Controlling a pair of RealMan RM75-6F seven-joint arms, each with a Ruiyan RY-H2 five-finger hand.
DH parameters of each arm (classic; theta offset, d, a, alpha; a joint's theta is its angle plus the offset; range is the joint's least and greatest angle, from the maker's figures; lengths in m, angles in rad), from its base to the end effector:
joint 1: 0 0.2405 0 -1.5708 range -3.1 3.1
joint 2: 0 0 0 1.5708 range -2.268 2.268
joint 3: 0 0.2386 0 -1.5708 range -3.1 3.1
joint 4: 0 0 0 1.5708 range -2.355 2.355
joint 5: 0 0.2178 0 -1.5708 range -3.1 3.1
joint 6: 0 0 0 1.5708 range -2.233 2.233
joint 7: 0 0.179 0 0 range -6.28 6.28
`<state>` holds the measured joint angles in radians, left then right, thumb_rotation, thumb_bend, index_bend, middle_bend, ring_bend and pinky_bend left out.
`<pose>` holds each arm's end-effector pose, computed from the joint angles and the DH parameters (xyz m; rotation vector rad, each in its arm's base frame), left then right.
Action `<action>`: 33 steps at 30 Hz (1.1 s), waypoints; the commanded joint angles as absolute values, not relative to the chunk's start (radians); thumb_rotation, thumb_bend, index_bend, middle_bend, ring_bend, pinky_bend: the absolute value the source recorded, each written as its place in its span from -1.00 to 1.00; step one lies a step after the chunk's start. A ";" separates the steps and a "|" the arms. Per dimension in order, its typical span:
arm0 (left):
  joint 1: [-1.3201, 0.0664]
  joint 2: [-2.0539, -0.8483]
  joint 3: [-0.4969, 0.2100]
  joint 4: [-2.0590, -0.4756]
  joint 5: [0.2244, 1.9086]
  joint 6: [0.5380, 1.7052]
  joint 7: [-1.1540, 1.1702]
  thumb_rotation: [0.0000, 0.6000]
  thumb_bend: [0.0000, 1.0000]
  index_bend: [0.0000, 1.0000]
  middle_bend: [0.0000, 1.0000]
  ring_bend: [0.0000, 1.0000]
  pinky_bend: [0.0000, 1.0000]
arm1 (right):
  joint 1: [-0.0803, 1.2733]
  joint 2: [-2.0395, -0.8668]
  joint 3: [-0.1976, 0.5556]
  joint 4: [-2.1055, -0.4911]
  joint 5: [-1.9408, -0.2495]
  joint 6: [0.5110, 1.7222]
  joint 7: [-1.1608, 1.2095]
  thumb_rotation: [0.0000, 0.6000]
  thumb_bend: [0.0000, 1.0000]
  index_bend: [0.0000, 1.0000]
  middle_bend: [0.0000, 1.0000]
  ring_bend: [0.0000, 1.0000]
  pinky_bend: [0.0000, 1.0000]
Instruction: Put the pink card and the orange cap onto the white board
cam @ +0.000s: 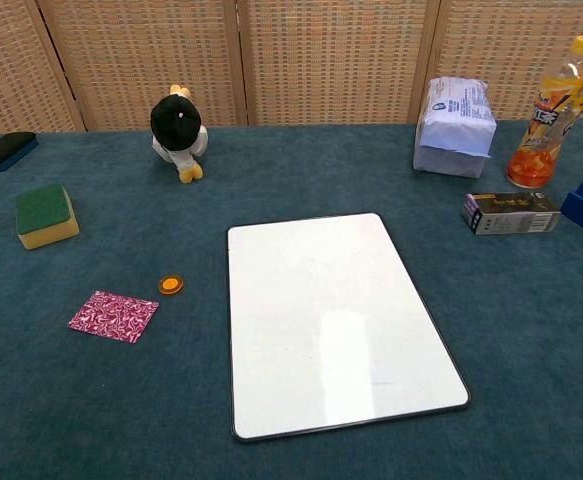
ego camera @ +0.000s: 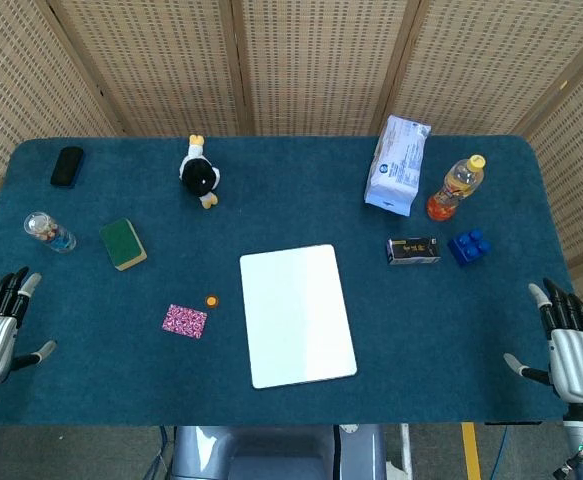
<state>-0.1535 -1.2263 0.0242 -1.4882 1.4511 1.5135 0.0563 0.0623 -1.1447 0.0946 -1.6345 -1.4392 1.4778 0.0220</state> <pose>-0.3096 0.2219 0.1184 -1.4287 -0.8515 -0.8478 -0.3020 -0.2174 0.1444 1.2765 -0.9699 0.9402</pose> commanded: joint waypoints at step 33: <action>-0.489 -1.388 -0.073 -1.524 1.315 0.943 0.115 1.00 -0.76 -0.44 -1.00 -1.00 -1.00 | 0.064 -1.139 0.094 -1.633 -1.440 1.469 0.055 1.00 -1.00 -0.88 -1.00 -1.00 -1.00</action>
<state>-0.4715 -1.3779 -0.0660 -1.5142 1.3486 0.9725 0.0893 0.0644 -1.1389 0.0944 -1.6331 -1.4401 1.4691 0.0540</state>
